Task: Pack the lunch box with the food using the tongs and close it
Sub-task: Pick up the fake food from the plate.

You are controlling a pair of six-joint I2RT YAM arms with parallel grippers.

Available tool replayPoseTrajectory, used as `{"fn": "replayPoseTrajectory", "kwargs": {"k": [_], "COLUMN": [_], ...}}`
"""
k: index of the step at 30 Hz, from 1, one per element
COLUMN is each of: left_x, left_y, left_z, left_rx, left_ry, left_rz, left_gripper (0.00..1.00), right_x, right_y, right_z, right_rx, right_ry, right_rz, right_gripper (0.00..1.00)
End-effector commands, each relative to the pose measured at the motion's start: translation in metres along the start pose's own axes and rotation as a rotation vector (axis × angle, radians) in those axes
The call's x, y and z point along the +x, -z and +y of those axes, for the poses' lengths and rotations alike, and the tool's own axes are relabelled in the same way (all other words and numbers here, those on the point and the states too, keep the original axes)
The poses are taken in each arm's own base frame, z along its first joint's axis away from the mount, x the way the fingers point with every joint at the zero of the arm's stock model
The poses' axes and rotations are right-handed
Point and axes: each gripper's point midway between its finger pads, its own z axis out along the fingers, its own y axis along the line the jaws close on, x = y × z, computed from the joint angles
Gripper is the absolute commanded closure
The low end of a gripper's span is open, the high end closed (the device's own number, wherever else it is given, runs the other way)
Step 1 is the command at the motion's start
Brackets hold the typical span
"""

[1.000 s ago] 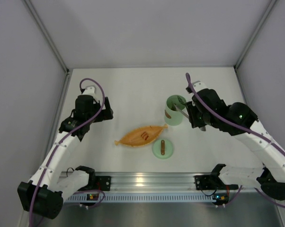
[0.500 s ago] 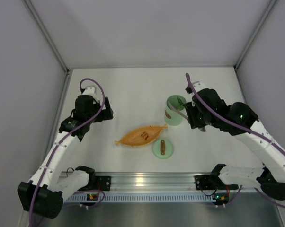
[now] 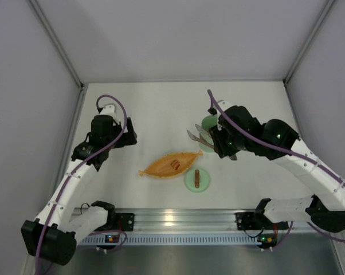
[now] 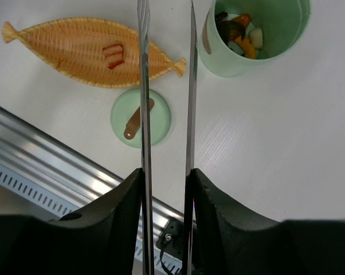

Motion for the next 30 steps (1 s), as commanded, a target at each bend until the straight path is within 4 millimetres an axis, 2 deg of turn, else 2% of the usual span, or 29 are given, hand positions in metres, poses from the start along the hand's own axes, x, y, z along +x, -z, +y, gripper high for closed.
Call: {"fn": "replayPoseTrajectory", "kwargs": {"k": [1,4,13,21,30], "left_x": [-0.012,-0.012,-0.013,-0.013,-0.012], "left_y": [0.003,0.003,0.003,0.003,0.002], "left_z": [-0.004,-0.004,-0.004,-0.004,-0.003], "left_rx": [0.015,0.015,0.017,0.017,0.011], "left_ry": [0.002,0.0,0.002,0.002,0.0], "left_rz": [-0.038,-0.038,-0.039,-0.039,-0.036], "left_gripper": [0.01,0.01,0.01,0.01,0.01], "right_x": [-0.015,-0.007,0.032,0.035,0.046], "right_y": [0.002,-0.005,-0.039,-0.062,-0.09], "right_z": [0.024,0.043,0.075,0.09,0.098], "right_rx": [-0.066,-0.107,-0.166,-0.191,-0.181], "right_ry": [0.001,0.024,0.049,0.049,0.062], "right_rz": [-0.053,-0.034,0.073,0.087,0.128], "right_gripper": [0.62,0.63,0.63,0.62,0.62]}}
